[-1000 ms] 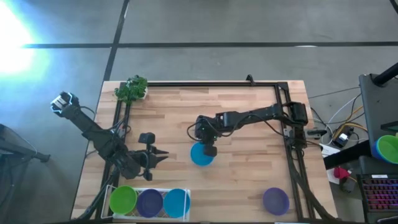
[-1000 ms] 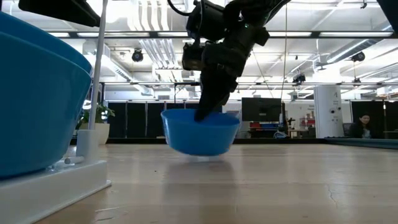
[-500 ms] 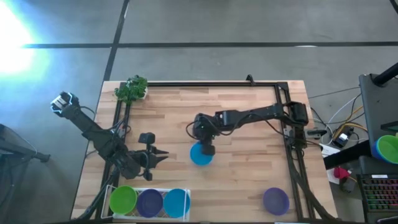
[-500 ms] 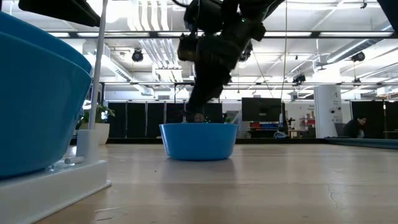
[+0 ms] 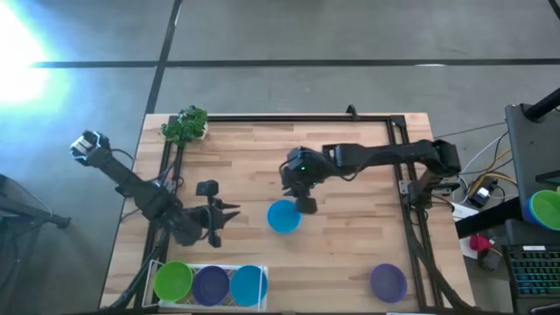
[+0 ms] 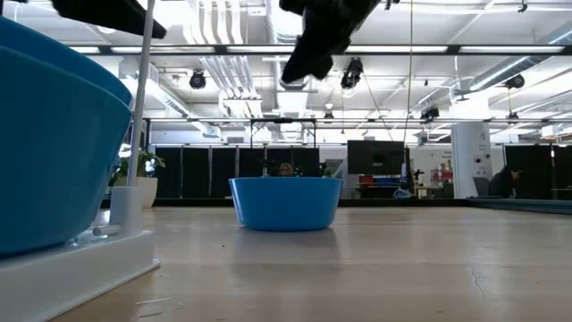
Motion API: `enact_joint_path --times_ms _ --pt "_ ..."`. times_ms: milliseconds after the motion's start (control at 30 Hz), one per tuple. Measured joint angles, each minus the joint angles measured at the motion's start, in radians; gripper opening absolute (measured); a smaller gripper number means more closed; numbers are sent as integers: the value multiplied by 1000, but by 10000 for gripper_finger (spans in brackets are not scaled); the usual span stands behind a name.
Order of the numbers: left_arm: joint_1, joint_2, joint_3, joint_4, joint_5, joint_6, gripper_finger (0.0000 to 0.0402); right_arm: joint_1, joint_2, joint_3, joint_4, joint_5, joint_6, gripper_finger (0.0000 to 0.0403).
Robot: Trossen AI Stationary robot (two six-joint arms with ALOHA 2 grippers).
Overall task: Pick & Place Mini bowls
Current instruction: Stack the light blue bowl on the light blue bowl on the shelf
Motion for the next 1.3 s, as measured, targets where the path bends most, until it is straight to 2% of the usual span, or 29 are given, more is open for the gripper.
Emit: enact_joint_path --times_ms 200,400,600,933,1300 --pt "104 6 -2 47 10 -4 71 14 -93 0 -64 0 -25 76" --pt "241 62 -6 143 218 -28 71 20 -189 -2 -128 0 -26 73" --pt "355 177 -3 245 313 -57 71 28 -280 -2 -201 0 -24 82" --pt "437 313 1 307 366 -207 71 65 -369 -16 -210 0 -25 76" --pt "478 406 2 400 450 -222 71 68 -362 -16 -226 0 -36 71"
